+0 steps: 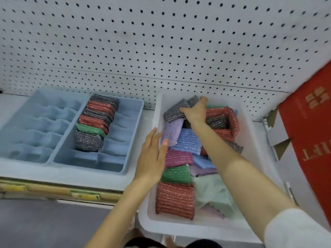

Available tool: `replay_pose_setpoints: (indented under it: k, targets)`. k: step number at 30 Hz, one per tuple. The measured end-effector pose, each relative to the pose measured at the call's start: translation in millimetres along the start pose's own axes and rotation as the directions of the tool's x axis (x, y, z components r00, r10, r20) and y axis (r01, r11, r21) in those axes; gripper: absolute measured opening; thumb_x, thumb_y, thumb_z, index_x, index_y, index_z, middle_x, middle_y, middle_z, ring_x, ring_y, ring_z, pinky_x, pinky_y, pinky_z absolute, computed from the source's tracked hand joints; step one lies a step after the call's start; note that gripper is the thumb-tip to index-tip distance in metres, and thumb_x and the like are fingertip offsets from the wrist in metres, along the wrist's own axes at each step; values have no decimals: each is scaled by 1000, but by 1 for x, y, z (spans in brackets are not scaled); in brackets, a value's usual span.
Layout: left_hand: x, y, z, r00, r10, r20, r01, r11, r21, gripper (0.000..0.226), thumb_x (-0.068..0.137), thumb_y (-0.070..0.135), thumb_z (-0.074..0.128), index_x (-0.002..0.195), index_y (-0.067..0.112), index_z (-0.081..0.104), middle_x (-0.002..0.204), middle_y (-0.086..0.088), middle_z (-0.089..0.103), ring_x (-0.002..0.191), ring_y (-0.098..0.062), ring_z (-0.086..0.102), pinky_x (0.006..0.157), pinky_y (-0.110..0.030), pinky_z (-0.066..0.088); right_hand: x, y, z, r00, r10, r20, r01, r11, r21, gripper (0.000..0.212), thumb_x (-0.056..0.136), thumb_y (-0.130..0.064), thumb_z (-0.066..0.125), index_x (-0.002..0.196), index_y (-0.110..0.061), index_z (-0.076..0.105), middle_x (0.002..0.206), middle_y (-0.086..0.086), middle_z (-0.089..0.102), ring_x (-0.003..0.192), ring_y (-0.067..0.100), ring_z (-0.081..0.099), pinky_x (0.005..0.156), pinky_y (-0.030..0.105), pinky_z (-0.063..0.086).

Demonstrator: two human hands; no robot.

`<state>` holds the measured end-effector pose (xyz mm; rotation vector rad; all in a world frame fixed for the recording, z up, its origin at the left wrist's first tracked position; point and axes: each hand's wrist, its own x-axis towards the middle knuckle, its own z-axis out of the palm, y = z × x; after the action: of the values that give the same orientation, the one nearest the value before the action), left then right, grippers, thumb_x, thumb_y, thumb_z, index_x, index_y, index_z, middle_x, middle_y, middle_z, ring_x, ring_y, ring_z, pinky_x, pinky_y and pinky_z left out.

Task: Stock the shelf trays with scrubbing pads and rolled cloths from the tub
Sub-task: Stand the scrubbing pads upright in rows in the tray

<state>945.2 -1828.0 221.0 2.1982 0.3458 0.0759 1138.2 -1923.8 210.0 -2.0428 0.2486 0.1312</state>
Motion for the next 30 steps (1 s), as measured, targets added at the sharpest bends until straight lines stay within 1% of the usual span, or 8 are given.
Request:
replay_pose_setpoints:
  k: [3, 6, 8, 12, 15, 19, 24, 30]
  targets:
    - [0, 0, 0, 1000, 8, -14, -8, 1000, -3, 68, 88, 56, 17, 141, 19, 40, 156, 9, 21, 141, -8, 19, 106, -17, 12, -2, 2, -29, 996, 86, 16, -88, 966, 244, 78, 67, -4, 82, 132, -8, 39, 128, 9, 56, 111, 21, 58, 96, 31, 48]
    - [0, 0, 1, 999, 5, -36, -6, 1000, -10, 69, 88, 55, 17, 140, 18, 42, 155, 8, 23, 140, -5, 21, 105, -15, 12, -11, -5, -76, 960, 162, 228, -255, 842, 475, 47, 67, -2, 80, 110, -5, 60, 104, 8, 71, 85, 17, 71, 68, 26, 57]
    - [1, -2, 1, 999, 2, -53, -4, 999, -32, 64, 90, 51, 20, 139, 17, 43, 154, 7, 27, 137, -2, 23, 105, -14, 13, -19, -5, -101, 912, 151, 380, -338, 803, 491, 45, 68, -4, 78, 110, -3, 60, 104, 7, 71, 89, 17, 70, 67, 23, 55]
    - [2, -5, 2, 996, -4, -84, -1, 998, -68, 50, 100, 42, 25, 139, 16, 44, 151, 5, 32, 135, -1, 26, 107, -16, 15, -42, 15, -106, 839, 119, 532, -314, 903, 293, 46, 66, -19, 78, 108, -7, 62, 109, 3, 70, 109, 18, 62, 100, 34, 45]
    - [0, -1, 1, 994, -4, -109, -6, 995, -95, 59, 97, 50, 20, 139, 15, 44, 148, 4, 37, 135, -5, 31, 108, -17, 18, -59, 29, -90, 819, 135, 558, -202, 978, 60, 44, 67, -31, 80, 106, -18, 64, 107, -3, 69, 99, 11, 62, 98, 30, 40]
    - [-1, 1, 0, 989, -27, -145, 5, 989, -147, 61, 96, 50, 22, 141, 12, 39, 145, -1, 42, 134, -11, 36, 109, -23, 24, -66, 21, -75, 784, 81, 615, -82, 996, -27, 36, 74, -28, 78, 106, -21, 65, 101, -11, 67, 88, 1, 59, 75, 18, 41]
    - [-3, 3, -2, 986, -63, -154, 35, 983, -178, 68, 90, 53, 22, 142, 11, 36, 141, -5, 47, 131, -16, 41, 106, -26, 30, -70, 17, -61, 755, 43, 655, 72, 986, -147, 30, 72, -32, 80, 95, -28, 62, 100, -11, 67, 96, 10, 62, 92, 30, 46]
    - [2, -1, 0, 992, -75, -103, 71, 997, -41, 61, 95, 45, 38, 146, 11, 29, 145, -7, 41, 132, -18, 38, 105, -24, 27, -72, 19, -64, 782, 17, 623, 23, 998, -55, 66, 67, -30, 83, 124, -15, 53, 117, -6, 64, 108, 13, 59, 101, 33, 43]
